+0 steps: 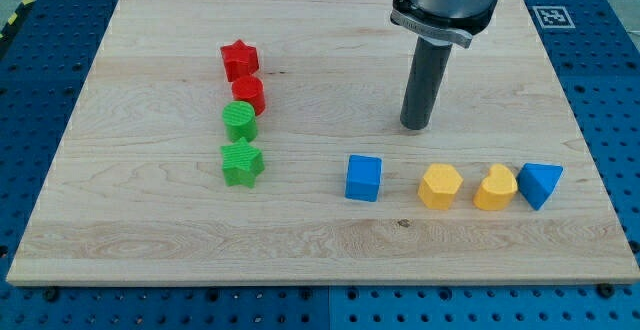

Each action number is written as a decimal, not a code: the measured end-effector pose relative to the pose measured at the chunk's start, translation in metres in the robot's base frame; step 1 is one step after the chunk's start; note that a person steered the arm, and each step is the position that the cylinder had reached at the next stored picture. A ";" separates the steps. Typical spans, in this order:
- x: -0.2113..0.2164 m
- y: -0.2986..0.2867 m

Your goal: Point your arm at the yellow heart

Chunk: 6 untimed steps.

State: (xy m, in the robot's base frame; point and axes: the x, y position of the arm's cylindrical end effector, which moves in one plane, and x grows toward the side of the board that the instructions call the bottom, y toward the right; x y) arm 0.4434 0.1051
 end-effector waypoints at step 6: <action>0.006 0.062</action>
State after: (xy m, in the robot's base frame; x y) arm 0.4496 0.1673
